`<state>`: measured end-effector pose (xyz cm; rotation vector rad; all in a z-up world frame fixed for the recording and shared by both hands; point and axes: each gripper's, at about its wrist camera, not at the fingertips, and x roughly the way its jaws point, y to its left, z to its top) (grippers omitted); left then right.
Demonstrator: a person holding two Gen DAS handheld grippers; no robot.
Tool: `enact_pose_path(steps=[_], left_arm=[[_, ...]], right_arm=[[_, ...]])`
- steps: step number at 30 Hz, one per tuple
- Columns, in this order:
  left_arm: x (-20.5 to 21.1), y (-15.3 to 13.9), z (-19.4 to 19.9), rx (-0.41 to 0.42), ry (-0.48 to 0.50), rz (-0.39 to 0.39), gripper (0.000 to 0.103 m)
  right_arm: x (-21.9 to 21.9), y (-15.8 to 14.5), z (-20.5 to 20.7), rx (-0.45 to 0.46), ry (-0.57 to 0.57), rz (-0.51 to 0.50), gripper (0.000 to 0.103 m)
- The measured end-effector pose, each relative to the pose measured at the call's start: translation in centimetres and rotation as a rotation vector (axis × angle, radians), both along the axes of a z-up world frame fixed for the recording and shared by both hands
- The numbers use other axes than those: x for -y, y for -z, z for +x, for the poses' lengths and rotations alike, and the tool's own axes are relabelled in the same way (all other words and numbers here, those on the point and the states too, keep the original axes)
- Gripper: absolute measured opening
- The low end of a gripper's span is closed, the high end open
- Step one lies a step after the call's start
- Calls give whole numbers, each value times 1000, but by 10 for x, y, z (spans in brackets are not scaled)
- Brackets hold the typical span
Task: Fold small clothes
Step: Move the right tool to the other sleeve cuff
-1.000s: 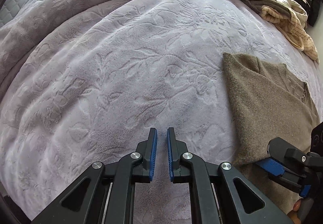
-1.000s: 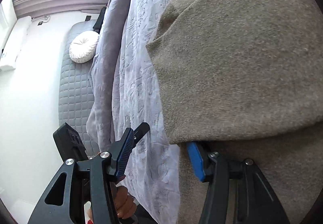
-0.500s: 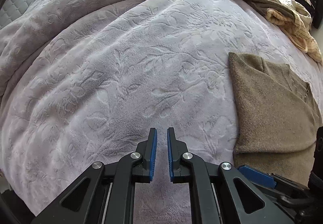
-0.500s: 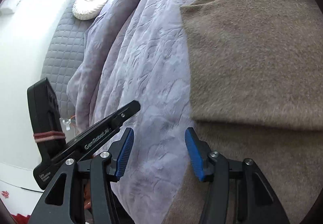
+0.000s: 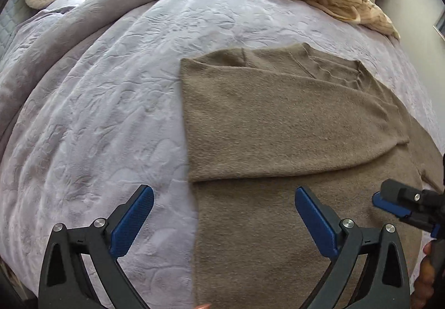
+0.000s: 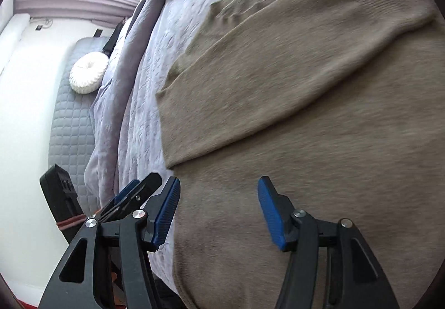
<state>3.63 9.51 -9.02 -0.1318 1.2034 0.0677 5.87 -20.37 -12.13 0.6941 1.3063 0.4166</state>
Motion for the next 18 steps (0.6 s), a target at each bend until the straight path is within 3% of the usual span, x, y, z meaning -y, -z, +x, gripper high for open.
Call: enact_pose_path(steps=[2, 7, 13, 18], left_arm=[[12, 6, 5, -37, 7, 9, 102], [36, 14, 14, -86, 13, -54, 101], [86, 0, 30, -50, 103, -50, 102], [128, -4, 70, 6, 116, -45, 102]], right_arm=[[29, -4, -2, 2, 56, -17, 62], [73, -3, -13, -18, 144, -20, 62], [109, 5, -29, -53, 200, 0, 62], [133, 6, -33, -50, 237, 19, 62]])
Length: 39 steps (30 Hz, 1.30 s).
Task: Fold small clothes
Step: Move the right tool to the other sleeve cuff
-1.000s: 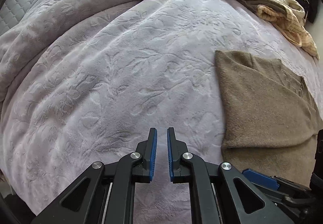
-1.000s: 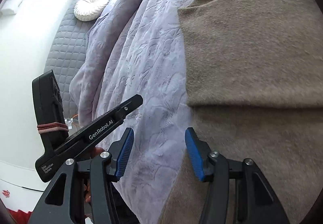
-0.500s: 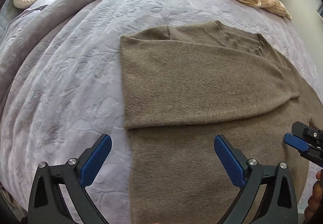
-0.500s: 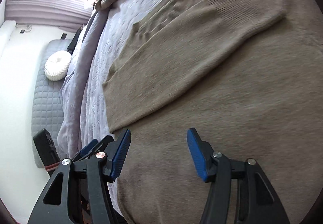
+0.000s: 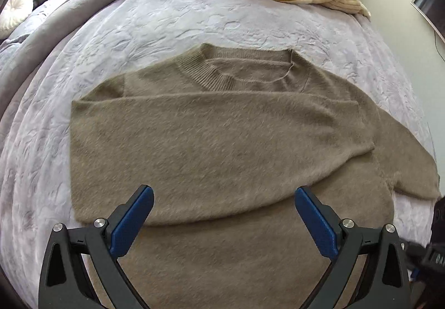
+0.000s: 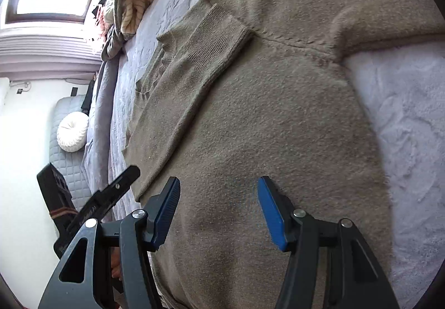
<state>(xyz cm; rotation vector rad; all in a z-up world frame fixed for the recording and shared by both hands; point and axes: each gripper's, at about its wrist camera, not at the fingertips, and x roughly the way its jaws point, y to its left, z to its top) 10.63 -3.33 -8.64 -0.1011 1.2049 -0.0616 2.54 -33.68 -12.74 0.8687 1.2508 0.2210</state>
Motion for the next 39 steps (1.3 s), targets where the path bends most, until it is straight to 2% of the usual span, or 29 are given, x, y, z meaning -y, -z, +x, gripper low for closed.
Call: enact_pose_path(steps=[3, 6, 9, 14, 21, 29, 34, 39], left_arm=[[25, 16, 26, 8, 14, 81, 102], [41, 42, 32, -67, 61, 139, 102], [47, 44, 24, -30, 79, 176, 102], [40, 46, 30, -95, 57, 126, 102], [45, 46, 40, -117, 55, 153, 102], [46, 35, 27, -127, 34, 153, 102], [62, 20, 15, -121, 78, 166, 102], [92, 8, 9, -110, 120, 118, 102]], right_arm=[[8, -3, 0, 9, 1, -8, 62], [16, -5, -1, 14, 8, -16, 62], [24, -2, -4, 5, 25, -17, 62], [38, 3, -17, -3, 63, 14, 62], [49, 4, -30, 12, 100, 61, 62], [69, 4, -36, 24, 155, 83, 62], [83, -3, -39, 64, 183, 48, 62], [115, -11, -41, 93, 247, 3, 62]])
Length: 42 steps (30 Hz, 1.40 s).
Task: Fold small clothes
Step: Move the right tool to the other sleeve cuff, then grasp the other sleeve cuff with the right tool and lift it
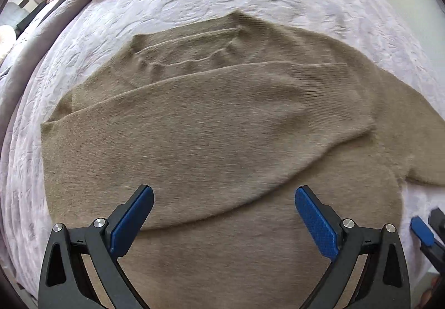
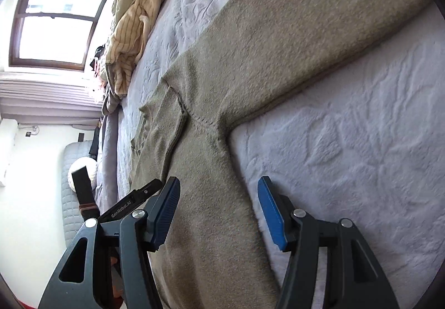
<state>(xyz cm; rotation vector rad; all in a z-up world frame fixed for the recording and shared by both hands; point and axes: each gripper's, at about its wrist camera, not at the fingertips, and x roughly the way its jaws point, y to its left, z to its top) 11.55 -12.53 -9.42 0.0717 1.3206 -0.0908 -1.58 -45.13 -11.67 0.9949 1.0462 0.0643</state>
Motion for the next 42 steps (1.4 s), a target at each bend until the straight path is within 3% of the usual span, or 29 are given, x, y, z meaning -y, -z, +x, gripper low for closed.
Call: enact_pose_path(steps=[7, 12, 19, 23, 24, 25, 26, 27, 29, 34, 42], left_arm=[[64, -5, -12, 10, 140, -86, 102], [102, -6, -18, 5, 187, -121, 102], [142, -8, -24, 14, 223, -146, 102], [148, 5, -11, 15, 224, -150, 102], [147, 6, -10, 18, 221, -148, 102], [148, 6, -8, 24, 215, -147, 102], [146, 5, -8, 32, 205, -147, 102], [141, 3, -10, 37, 196, -151, 102], [134, 2, -6, 44, 184, -172, 102], [113, -9, -4, 77, 172, -182, 102], [61, -19, -5, 128, 100, -189, 102]], right_arm=[[75, -15, -16, 9, 166, -86, 62], [130, -24, -35, 35, 325, -124, 62], [189, -24, -60, 91, 517, -76, 62], [211, -13, -58, 137, 575, 54, 62], [216, -10, -57, 142, 589, 87, 55], [219, -6, -56, 142, 599, 117, 38], [219, -2, -55, 135, 610, 139, 28], [221, 2, -56, 130, 633, 163, 13], [221, 8, -58, 143, 660, 222, 9], [203, -8, -37, 243, 555, 276, 6], [118, -80, 56, 390, 201, 204, 6]])
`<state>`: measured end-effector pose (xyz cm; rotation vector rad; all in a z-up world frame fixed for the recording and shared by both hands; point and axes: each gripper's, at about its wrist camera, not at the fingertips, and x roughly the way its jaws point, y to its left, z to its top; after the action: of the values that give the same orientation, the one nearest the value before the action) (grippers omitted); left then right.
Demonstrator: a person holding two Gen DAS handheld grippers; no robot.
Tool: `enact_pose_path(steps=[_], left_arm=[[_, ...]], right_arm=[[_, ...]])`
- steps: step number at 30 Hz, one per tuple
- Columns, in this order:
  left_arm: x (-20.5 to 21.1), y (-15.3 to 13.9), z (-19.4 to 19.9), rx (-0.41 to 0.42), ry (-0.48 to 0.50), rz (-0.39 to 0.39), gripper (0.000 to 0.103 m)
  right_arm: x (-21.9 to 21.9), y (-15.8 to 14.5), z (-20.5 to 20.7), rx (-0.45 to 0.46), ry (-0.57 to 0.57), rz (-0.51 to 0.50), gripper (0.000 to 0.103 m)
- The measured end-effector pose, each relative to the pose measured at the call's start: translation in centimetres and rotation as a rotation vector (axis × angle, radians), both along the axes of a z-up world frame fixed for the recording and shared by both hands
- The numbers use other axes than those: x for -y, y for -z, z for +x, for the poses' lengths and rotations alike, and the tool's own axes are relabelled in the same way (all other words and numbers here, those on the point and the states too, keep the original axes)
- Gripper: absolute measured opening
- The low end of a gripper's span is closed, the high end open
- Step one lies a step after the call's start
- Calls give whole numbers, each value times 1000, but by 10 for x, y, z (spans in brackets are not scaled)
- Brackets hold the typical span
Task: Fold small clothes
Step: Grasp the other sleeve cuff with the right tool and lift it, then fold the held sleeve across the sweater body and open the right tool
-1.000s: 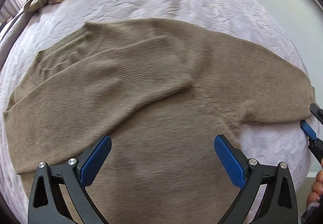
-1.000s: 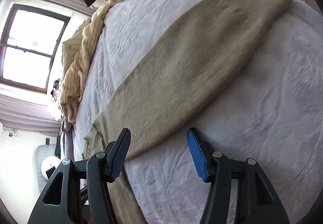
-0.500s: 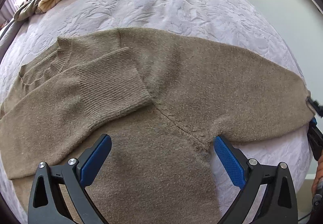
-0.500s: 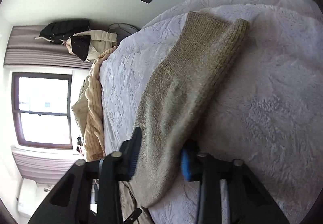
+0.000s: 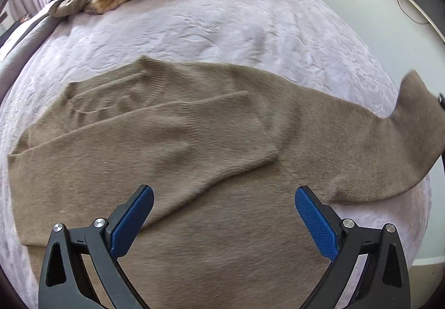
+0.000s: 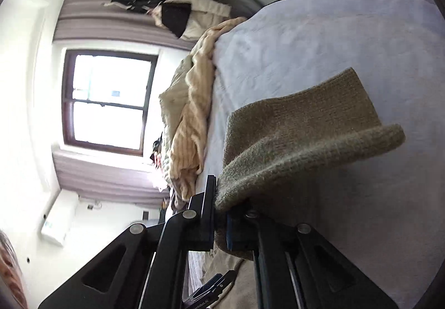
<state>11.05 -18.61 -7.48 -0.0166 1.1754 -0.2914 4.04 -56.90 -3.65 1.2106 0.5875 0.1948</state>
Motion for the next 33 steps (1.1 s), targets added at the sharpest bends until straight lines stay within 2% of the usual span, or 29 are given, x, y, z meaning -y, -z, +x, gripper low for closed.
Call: enact_pose_path(steps=[5, 8, 10, 15, 19, 23, 24, 25, 26, 27, 30, 32, 33], left_arm=[[-53, 0, 3, 25, -82, 25, 102], [-92, 4, 3, 19, -161, 36, 102], [-119, 8, 1, 12, -212, 41, 102], [-178, 17, -12, 8, -307, 70, 102], [-210, 32, -21, -9, -363, 78, 102], [-234, 49, -28, -52, -402, 55, 102], [-237, 51, -30, -55, -405, 45, 102], [-241, 52, -33, -52, -404, 30, 102], [-243, 51, -34, -47, -402, 15, 102], [-246, 51, -36, -42, -402, 0, 102], [-256, 48, -39, -39, -409, -50, 102], [-264, 45, -41, -38, -417, -73, 102], [-267, 42, -42, -34, -419, -82, 102]], right_arm=[[-92, -16, 62, 66, -235, -64, 6], [-160, -13, 90, 81, -368, -88, 6], [-205, -7, 104, 73, -453, -140, 6], [-311, 31, 119, -1, -668, -296, 6], [-360, 79, 119, -121, -787, -393, 6], [-362, 112, 123, -284, -791, -394, 10], [-356, 113, 122, -298, -768, -369, 21], [-347, 109, 114, -299, -737, -342, 41], [-338, 107, 111, -296, -686, -314, 52], [-329, 98, 106, -286, -643, -286, 59], [-305, 95, 114, -304, -527, -185, 56], [-300, 98, 124, -311, -482, -117, 39], [-304, 97, 129, -306, -478, -123, 25]])
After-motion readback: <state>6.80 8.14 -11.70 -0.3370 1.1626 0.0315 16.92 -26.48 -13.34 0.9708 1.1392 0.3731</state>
